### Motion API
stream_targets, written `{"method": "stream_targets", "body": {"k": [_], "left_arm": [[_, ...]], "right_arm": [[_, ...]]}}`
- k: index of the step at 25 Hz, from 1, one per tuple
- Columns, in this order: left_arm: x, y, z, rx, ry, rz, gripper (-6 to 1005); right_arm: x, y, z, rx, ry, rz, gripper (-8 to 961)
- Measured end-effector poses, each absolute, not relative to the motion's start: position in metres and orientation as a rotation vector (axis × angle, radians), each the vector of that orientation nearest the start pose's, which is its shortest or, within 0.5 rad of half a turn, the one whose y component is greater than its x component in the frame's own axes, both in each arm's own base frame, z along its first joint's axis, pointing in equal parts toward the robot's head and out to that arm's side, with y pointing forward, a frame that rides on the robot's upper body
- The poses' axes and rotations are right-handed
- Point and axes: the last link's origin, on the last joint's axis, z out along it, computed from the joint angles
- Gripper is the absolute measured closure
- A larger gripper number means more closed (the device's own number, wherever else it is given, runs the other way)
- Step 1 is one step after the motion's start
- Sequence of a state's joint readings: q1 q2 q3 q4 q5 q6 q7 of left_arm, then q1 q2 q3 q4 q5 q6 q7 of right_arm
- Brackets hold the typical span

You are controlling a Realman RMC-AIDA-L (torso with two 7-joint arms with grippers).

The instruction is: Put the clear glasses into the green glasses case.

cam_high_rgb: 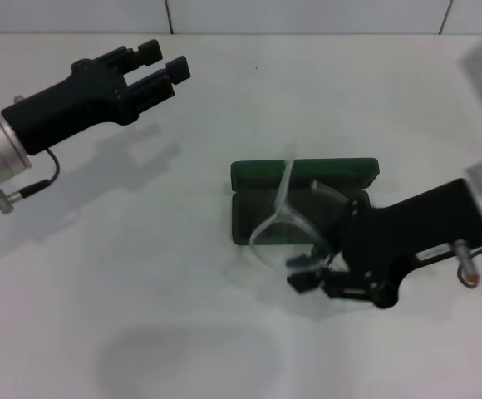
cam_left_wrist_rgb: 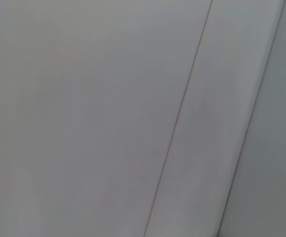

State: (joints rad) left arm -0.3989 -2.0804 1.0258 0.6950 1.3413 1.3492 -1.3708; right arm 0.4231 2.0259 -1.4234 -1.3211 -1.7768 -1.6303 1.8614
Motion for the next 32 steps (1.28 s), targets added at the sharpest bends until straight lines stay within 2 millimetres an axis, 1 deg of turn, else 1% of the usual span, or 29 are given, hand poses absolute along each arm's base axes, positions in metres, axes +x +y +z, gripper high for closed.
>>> {"method": "stream_targets", "body": {"k": [1, 3, 4, 6, 8, 10, 12, 14, 18, 21, 22, 26, 32], "left_arm": [[-0.241, 0.344, 0.014, -2.353, -0.658, -1.096, 401], [-0.241, 0.341, 0.015, -2.351, -0.655, -1.119, 401], [-0.241, 0.340, 0.016, -2.348, -0.657, -1.134, 401], [-0.241, 0.339, 0.015, -2.339, -0.664, -1.160, 401], [-0.239, 0.340, 0.012, -2.336, -0.669, -1.181, 401], [-0.235, 0.341, 0.008, -2.353, -0.669, -1.197, 401], [-0.228, 0.343, 0.004, -2.386, -0.662, -1.212, 401], [-0.215, 0.345, -0.001, -2.447, -0.655, -1.237, 401], [-0.189, 0.343, -0.015, -2.606, -0.632, -1.269, 402], [-0.169, 0.336, -0.029, -2.756, -0.589, -1.269, 402], [-0.169, 0.336, -0.029, -2.756, -0.589, -1.269, 402], [-0.157, 0.331, -0.040, -2.866, -0.570, -1.241, 402], [-0.146, 0.324, -0.042, -2.947, -0.547, -1.276, 402]], "right_arm": [[0.154, 0.291, -0.004, -3.158, 0.156, 0.592, 856], [0.163, 0.291, -0.001, -3.090, 0.088, 0.761, 856], [0.174, 0.291, 0.000, -3.007, 0.023, 0.902, 856], [0.186, 0.291, -0.001, -2.917, -0.025, 1.008, 856], [0.196, 0.292, -0.005, -2.850, -0.076, 1.054, 857], [0.205, 0.290, -0.012, -2.796, -0.155, 1.064, 857], [0.210, 0.289, -0.017, -2.768, -0.218, 1.053, 857], [0.215, 0.287, -0.022, -2.732, -0.290, 1.029, 857], [0.222, 0.287, -0.028, -2.699, -0.324, 0.990, 857], [0.226, 0.289, -0.030, -2.693, -0.330, 0.960, 857], [0.226, 0.289, -0.030, -2.693, -0.333, 0.954, 857], [0.228, 0.291, -0.031, -2.690, -0.333, 0.925, 858], [0.232, 0.292, -0.035, -2.693, -0.333, 0.878, 858]]}}
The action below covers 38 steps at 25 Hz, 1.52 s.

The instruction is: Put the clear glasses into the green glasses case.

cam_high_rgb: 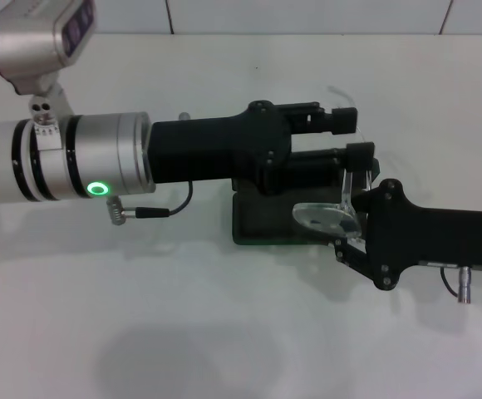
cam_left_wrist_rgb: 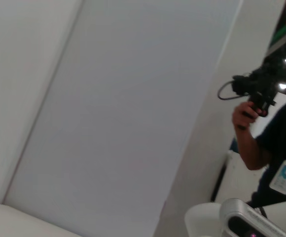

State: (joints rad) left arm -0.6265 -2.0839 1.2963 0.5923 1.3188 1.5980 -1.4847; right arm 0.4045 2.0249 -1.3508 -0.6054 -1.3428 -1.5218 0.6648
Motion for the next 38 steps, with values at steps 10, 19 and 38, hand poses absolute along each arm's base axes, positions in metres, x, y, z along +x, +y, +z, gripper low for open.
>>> {"method": "stream_targets", "body": {"k": [10, 19, 38], "left_arm": [[-0.144, 0.320, -0.054, -3.006, -0.439, -1.219, 403], [-0.146, 0.321, -0.061, -3.071, -0.484, -1.119, 403], [-0.142, 0.330, -0.051, -3.063, -0.586, -1.111, 404]], "right_arm": [[0.230, 0.290, -0.040, -2.729, -0.361, 0.872, 858], [0.230, 0.289, -0.039, -2.687, -0.488, 0.853, 858], [0.239, 0.280, -0.044, -2.610, -0.677, 0.814, 859]]}}
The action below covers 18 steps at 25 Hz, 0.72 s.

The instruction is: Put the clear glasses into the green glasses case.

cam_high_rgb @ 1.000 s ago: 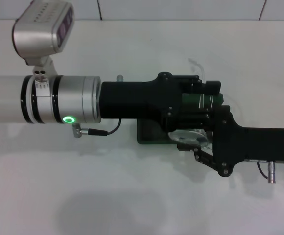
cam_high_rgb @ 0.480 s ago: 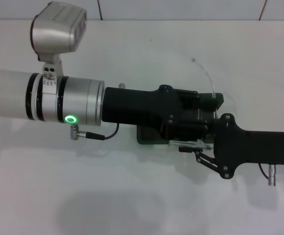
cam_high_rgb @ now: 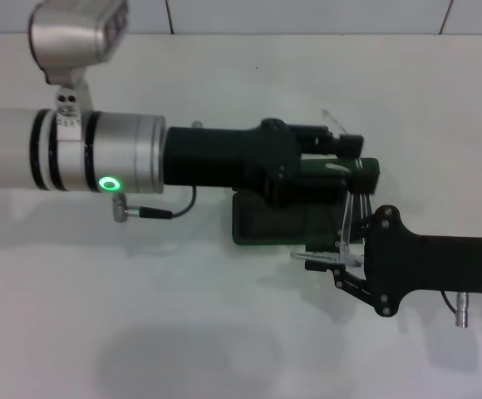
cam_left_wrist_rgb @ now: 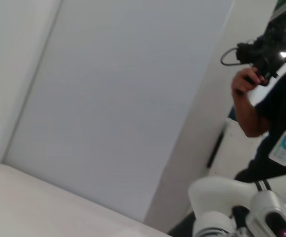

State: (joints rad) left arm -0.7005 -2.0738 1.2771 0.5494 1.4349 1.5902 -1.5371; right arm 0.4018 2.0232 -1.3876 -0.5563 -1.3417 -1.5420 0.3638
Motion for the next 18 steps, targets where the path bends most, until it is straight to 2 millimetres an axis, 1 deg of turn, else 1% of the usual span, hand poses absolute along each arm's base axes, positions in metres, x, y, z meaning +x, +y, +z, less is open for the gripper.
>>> {"method": "stream_targets", "body": {"k": [4, 10, 18], "left_arm": [[-0.146, 0.336, -0.045, -3.021, -0.576, -1.117, 404], [-0.154, 0.339, -0.051, -3.020, -0.579, -1.013, 404], [-0.156, 0.337, -0.054, -3.072, -0.560, -0.939, 405]], "right_arm": [[0.238, 0.277, -0.044, -2.611, -0.688, 0.837, 859], [0.235, 0.269, -0.040, -2.597, -0.736, 0.903, 859], [0.235, 0.270, -0.038, -2.565, -0.767, 0.896, 861]]}}
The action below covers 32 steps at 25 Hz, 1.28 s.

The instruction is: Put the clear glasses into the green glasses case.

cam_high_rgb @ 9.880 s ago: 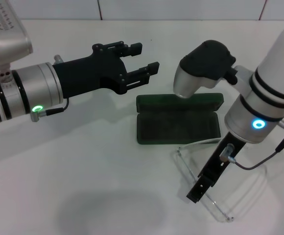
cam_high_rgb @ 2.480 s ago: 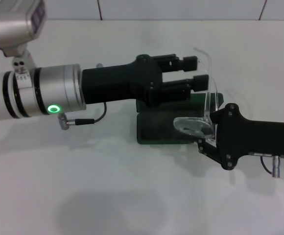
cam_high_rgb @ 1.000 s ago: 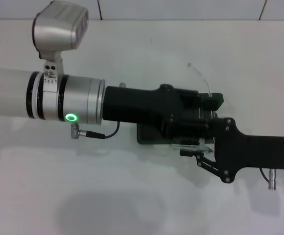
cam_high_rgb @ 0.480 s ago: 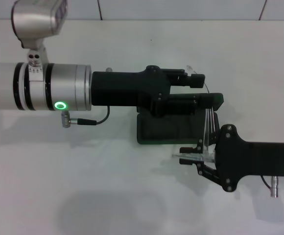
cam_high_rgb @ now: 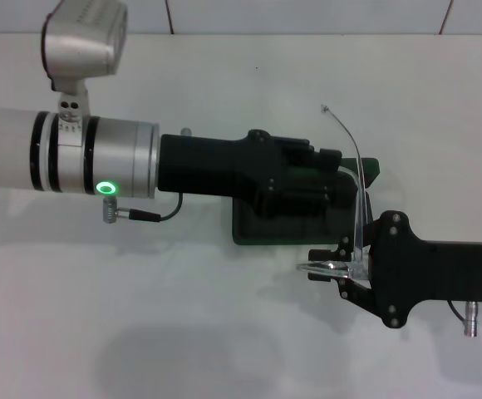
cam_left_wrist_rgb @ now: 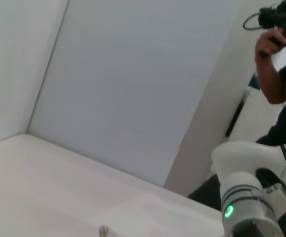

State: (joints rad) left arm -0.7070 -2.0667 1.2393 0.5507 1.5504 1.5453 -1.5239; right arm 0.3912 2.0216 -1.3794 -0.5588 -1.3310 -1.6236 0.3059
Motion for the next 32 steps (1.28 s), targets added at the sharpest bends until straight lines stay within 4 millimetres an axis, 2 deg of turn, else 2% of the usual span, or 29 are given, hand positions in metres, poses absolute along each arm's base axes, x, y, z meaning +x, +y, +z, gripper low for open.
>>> {"method": "stream_targets", "body": {"k": [15, 25, 32], "left_arm": [[-0.151, 0.334, -0.062, -3.121, -0.531, -0.888, 405], [-0.149, 0.338, -0.050, -3.033, -0.551, -1.031, 406], [-0.148, 0.333, -0.048, -3.068, -0.562, -1.041, 406]], "right_arm": [[0.233, 0.273, -0.038, -2.540, -0.786, 0.896, 864], [0.238, 0.269, -0.038, -2.532, -0.789, 0.883, 866], [0.241, 0.264, -0.038, -2.466, -0.870, 0.864, 866]]}}
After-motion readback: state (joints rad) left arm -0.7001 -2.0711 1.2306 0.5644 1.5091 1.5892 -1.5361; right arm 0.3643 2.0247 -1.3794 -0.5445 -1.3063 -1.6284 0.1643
